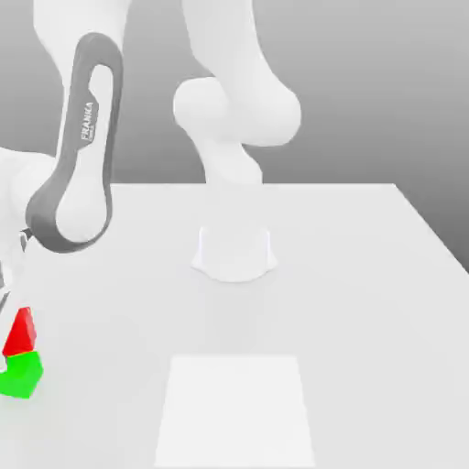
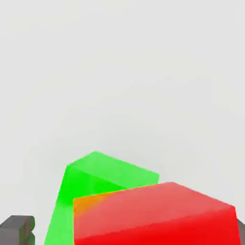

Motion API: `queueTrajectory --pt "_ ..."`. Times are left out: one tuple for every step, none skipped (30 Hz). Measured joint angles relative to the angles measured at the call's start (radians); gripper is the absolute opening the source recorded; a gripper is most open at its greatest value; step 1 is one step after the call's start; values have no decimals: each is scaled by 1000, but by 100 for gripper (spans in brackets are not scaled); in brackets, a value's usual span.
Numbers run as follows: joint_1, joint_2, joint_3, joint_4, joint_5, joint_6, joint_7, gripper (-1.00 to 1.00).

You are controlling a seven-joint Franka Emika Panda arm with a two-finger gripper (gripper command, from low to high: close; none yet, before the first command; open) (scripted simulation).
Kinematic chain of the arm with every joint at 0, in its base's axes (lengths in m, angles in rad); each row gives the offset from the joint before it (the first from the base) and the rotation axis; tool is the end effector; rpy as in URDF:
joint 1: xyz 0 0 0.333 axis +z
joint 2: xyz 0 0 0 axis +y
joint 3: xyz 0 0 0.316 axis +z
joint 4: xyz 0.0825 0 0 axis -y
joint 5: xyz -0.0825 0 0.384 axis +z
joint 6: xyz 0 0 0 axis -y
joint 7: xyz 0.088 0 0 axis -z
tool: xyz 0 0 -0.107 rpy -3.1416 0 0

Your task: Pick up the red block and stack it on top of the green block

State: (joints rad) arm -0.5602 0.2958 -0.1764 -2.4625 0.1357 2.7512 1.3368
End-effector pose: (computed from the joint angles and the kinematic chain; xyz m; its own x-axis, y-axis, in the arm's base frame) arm 0.3481 -0.3288 0.1807 -0.5816 -0.8135 -0.0003 -0.8135 0.5816 -0.0005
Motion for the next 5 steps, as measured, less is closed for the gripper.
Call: queueTrajectory --pt "2 -13 -5 0 -6 -13 5 100" --pt "6 -38 -13 -1 -19 -36 14 100" --pt "10 -69 -20 -3 -34 -65 26 100" --pt "13 -102 -26 -5 -52 -96 38 100" --pt "14 -138 -31 -7 -69 -129 51 100"
